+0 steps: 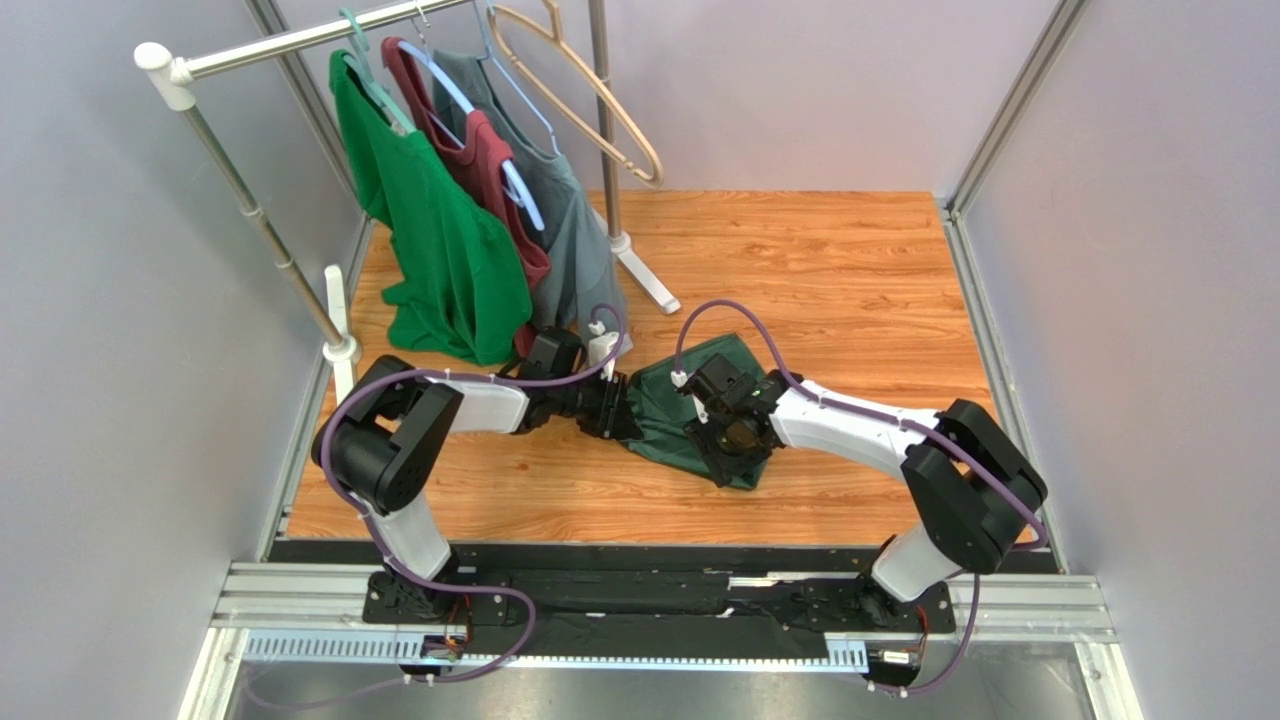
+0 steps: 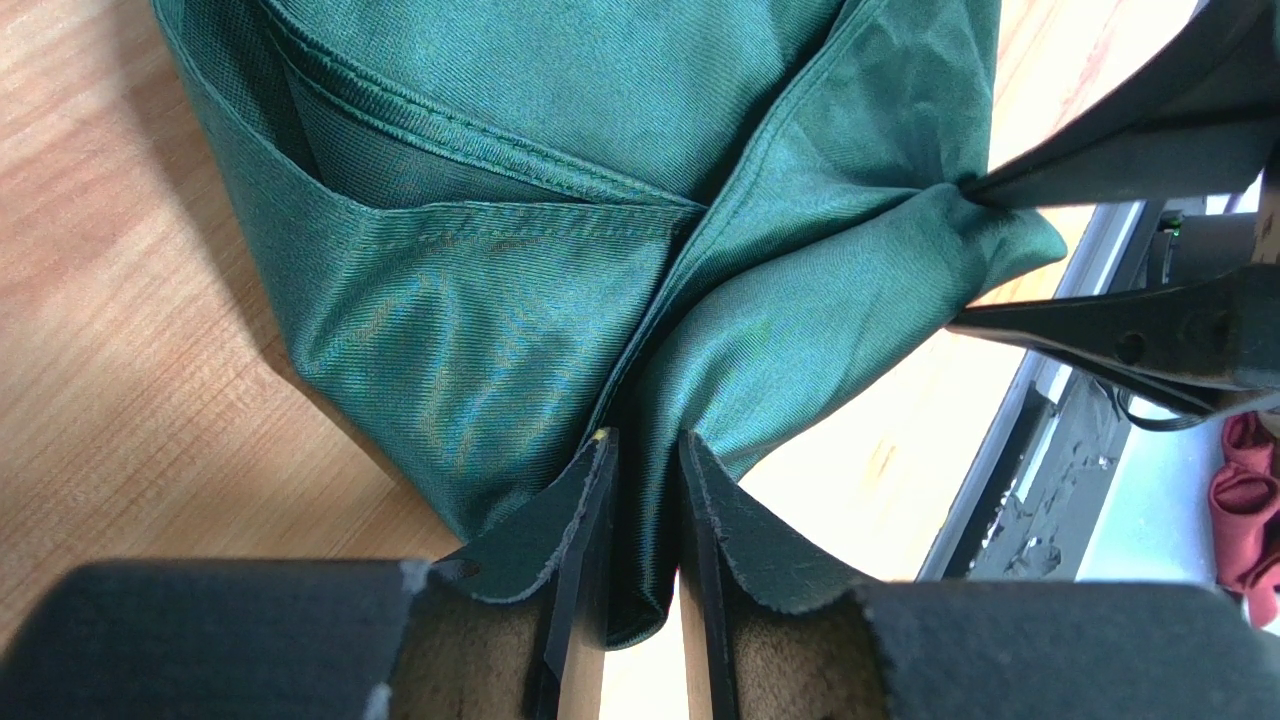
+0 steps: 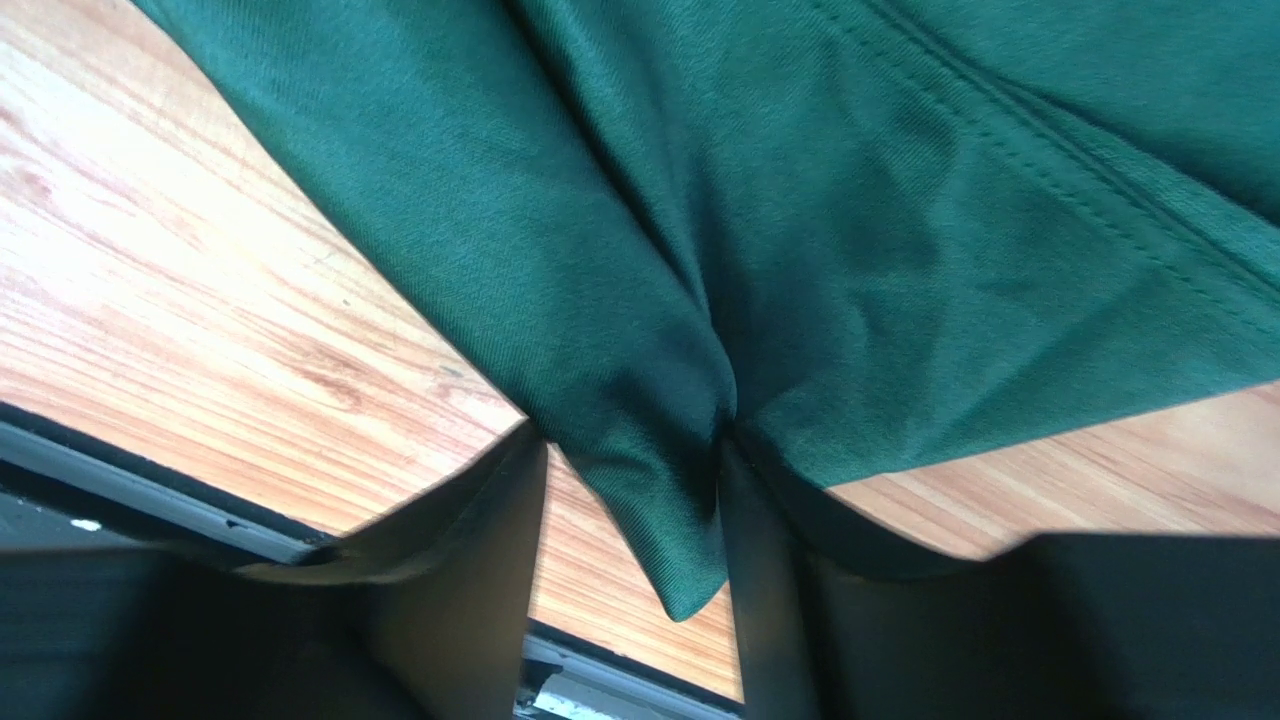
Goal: Fold the napkin, place the utensils inside, and roll it up
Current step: Roll the napkin with the utensil
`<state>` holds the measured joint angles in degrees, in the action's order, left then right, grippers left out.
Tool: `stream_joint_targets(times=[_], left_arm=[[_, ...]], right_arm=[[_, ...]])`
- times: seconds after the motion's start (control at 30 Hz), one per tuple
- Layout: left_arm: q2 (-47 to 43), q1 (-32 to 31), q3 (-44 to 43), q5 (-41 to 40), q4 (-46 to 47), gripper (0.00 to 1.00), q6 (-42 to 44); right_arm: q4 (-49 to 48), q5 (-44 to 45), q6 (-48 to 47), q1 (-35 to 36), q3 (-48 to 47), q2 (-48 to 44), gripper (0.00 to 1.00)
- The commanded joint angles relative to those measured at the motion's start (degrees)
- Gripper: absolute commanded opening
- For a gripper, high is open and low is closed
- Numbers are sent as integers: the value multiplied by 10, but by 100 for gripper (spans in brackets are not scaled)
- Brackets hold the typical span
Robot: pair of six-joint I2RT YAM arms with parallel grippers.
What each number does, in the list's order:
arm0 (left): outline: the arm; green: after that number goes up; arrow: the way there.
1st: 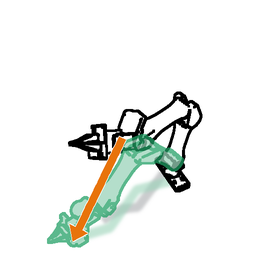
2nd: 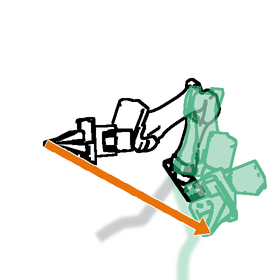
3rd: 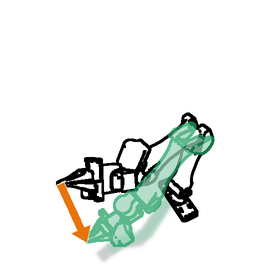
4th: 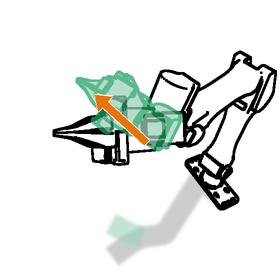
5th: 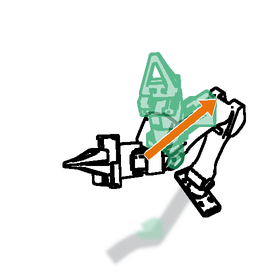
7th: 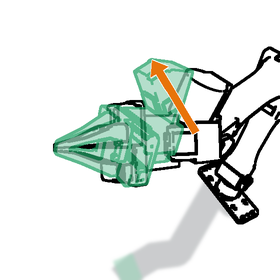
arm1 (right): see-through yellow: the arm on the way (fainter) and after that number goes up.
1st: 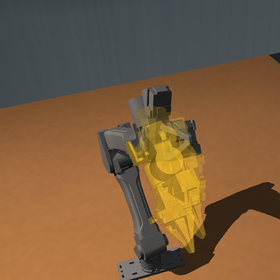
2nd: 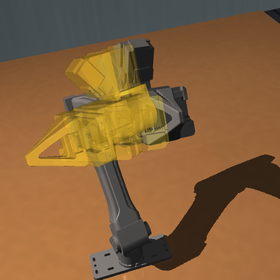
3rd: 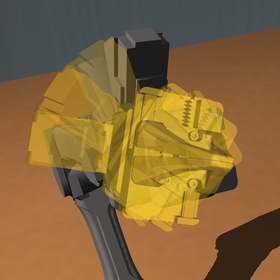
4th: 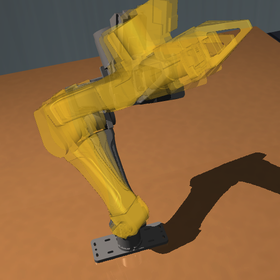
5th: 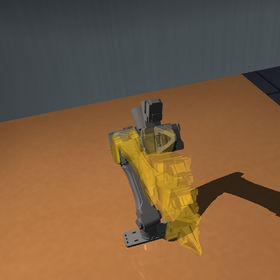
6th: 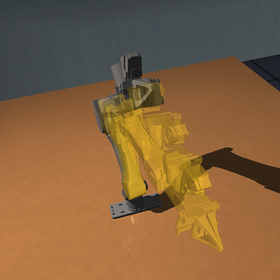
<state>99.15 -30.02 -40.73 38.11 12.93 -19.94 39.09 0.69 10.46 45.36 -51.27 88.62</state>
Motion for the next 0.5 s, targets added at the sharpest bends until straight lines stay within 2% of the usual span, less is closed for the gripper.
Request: stream_joint_targets(times=[0.0,0.07,0.17,0.33,0.43,0.47], left_arm=[[10,0,-8,-15,-41,29,18],[3,0,-8,-17,-44,29,14],[-3,0,-9,-22,-52,29,9],[-8,4,-9,-36,-57,29,2],[-20,8,-9,-41,-55,32,1],[-29,8,-9,-44,-56,36,0]], right_arm=[[15,-39,-7,3,-17,9,41],[29,-52,-7,3,-27,22,34],[44,-78,-5,3,-34,40,29],[40,-140,0,-11,-34,59,24],[30,-165,5,-25,-31,71,21],[27,-172,6,-28,-30,74,21]])
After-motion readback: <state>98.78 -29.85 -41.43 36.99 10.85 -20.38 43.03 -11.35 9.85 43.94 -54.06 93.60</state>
